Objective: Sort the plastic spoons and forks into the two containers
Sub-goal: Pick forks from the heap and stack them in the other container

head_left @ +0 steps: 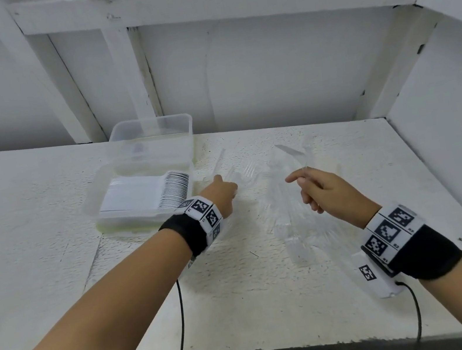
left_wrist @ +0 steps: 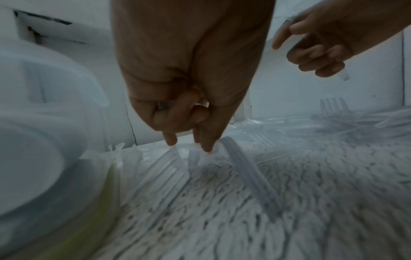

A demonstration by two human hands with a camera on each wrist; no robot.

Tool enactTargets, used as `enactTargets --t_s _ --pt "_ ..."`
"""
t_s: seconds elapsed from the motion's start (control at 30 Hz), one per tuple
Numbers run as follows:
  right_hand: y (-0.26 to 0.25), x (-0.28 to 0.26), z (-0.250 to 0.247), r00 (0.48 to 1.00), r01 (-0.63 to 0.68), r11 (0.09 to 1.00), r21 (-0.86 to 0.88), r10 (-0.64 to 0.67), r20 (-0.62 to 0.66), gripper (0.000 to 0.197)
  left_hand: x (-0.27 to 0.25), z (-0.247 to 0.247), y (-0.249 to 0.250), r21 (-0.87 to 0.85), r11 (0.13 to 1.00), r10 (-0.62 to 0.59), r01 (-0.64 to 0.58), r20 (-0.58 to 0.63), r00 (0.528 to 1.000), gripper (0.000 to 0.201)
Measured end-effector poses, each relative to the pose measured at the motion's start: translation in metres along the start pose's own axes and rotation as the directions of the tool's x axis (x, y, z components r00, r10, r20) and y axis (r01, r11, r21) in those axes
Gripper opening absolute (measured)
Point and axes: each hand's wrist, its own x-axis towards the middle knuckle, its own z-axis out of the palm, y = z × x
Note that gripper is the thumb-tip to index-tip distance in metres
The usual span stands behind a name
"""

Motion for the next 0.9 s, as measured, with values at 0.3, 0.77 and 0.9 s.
enactTargets --t_s 0.3,0.77,0.9 --pt "0.002 -0.001 -0.006 0.996 -0.008 0.998 0.068 0.014 -0.089 0.025 0.006 -0.002 0.006 0.121 0.961 0.238 -0.249 0.098 0.966 0.032" --pt "-0.013 0.015 -0.002 0.933 -0.197 0.948 0.248 0.259 -0.249 0.014 -0.026 -0.025 0.003 -0.295 0.936 0.11 -0.19 -0.266 0.958 0.026" --pt "-0.026 0.033 0.027 0.928 -0.323 0.911 0.255 0.358 -0.104 0.014 -0.046 -0.015 -0.011 -0.692 0.718 -0.094 -0.074 -0.203 0.975 0.016"
